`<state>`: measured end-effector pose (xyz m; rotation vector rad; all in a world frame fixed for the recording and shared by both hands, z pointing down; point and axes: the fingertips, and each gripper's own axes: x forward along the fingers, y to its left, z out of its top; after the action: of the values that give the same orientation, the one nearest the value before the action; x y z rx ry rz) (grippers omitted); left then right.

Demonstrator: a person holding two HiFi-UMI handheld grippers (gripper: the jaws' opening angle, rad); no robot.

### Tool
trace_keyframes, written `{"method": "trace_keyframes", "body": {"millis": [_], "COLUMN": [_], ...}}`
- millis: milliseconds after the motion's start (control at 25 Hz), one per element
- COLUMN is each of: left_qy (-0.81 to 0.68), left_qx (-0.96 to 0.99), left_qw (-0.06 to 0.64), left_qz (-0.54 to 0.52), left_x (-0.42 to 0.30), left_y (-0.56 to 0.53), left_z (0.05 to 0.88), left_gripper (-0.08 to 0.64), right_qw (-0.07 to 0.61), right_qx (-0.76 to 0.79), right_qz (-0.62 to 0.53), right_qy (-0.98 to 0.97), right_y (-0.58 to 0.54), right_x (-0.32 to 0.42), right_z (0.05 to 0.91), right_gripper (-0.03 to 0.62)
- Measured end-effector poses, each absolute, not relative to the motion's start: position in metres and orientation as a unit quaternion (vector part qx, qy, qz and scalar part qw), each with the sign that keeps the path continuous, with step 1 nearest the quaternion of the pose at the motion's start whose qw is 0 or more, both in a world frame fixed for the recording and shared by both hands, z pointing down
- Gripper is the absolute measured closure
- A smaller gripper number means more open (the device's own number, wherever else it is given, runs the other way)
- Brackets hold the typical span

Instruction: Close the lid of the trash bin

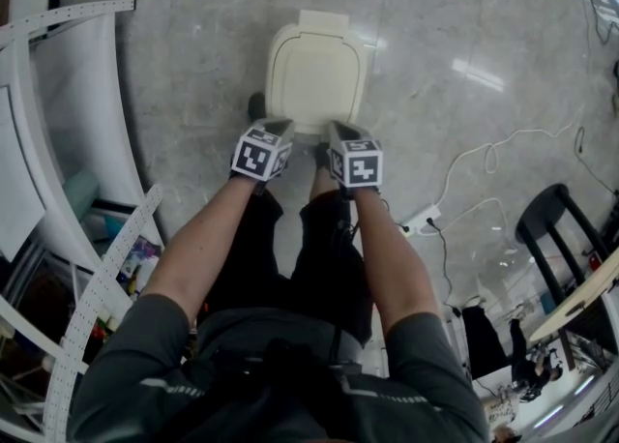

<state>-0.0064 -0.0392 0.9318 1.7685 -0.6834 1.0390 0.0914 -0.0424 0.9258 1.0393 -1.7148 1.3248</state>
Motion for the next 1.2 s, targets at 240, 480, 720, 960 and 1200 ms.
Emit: {"method": "trace_keyframes", "body": {"millis": [240,480,720,960,1200], "left_qy": [-0.273,-0.274,-0.281,-0.319,-0.334], "left_qx": [0.725,0.728,0.732,0.733,0.780], "left_qw": [0.466,0.466,0.470,0.474,0.418], "left_qz": [0.427,0.421,0.405,0.369,0.325], "left_x": [-0.003,-0.003,-0.009,-0.030,-0.024], "left_y": [-0.044,-0.048,-0.055,-0.075,-0.136], "left_z": [0.931,0.928,0.908,0.855,0.786], "left_gripper": [0.561,0.560,0.561,0.561,0.561], "right_qw": [0.352,0.356,0.347,0.324,0.275], "right_qx": [0.409,0.410,0.408,0.414,0.440], "right_qz": [0.519,0.515,0.506,0.492,0.435], "right_qy": [-0.663,-0.663,-0.676,-0.694,-0.735], "right_y": [-0.043,-0.047,-0.053,-0.063,-0.121], "right_x": [0.090,0.091,0.086,0.085,0.096], "right_z": [0.927,0.926,0.902,0.850,0.778], "right_gripper": [0.583,0.584,0.586,0.586,0.586]}}
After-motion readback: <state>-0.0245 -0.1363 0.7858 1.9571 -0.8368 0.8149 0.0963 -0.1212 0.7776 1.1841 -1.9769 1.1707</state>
